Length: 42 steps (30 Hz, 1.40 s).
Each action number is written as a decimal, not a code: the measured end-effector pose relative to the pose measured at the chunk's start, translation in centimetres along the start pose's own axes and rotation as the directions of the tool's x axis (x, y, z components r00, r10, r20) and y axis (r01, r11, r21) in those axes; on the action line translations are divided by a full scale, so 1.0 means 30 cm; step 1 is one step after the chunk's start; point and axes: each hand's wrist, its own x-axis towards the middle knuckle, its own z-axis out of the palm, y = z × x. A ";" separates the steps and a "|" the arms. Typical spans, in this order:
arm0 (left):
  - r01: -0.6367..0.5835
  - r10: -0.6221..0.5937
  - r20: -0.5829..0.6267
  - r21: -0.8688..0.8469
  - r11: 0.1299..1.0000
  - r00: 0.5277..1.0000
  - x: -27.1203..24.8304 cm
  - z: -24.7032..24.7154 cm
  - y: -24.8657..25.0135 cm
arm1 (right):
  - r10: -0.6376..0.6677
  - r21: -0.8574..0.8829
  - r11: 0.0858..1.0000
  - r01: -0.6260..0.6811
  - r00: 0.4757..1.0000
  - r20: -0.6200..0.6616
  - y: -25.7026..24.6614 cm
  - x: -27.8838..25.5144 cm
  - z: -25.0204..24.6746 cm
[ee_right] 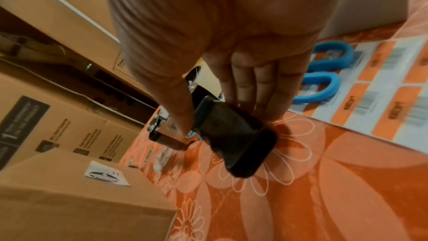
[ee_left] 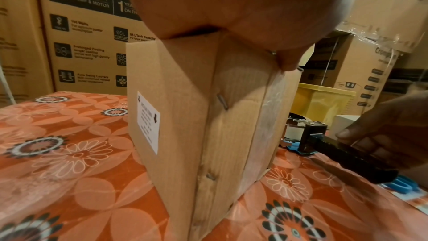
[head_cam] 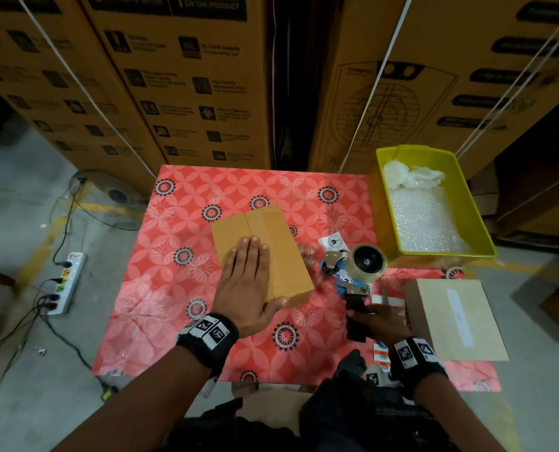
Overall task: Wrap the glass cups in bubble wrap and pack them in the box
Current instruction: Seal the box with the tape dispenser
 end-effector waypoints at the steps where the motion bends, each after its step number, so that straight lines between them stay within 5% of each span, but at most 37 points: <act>1: -0.003 0.003 0.003 0.004 1.000 1.000 0.004 0.001 -0.005 | 0.022 0.080 0.996 -0.025 0.999 0.045 -0.016 -0.002 0.008; 8: 0.016 -0.015 0.047 -0.009 1.000 0.999 0.050 -0.004 -0.032 | 0.147 0.535 0.814 -0.226 0.971 0.187 -0.061 -0.009 0.049; 17: 0.014 -0.014 0.032 -0.002 1.000 0.999 0.062 -0.016 -0.017 | -0.178 0.814 0.551 -0.183 0.927 0.329 -0.203 -0.118 0.026; 33: -0.008 0.008 0.013 0.022 1.000 1.000 0.125 -0.013 -0.012 | -0.367 0.524 0.811 0.261 0.924 0.108 -0.596 -0.309 0.054; 42: 0.012 -0.013 -0.031 -0.032 0.999 0.999 0.130 -0.013 -0.003 | -0.379 0.268 0.901 0.342 0.920 0.097 -0.758 -0.355 0.054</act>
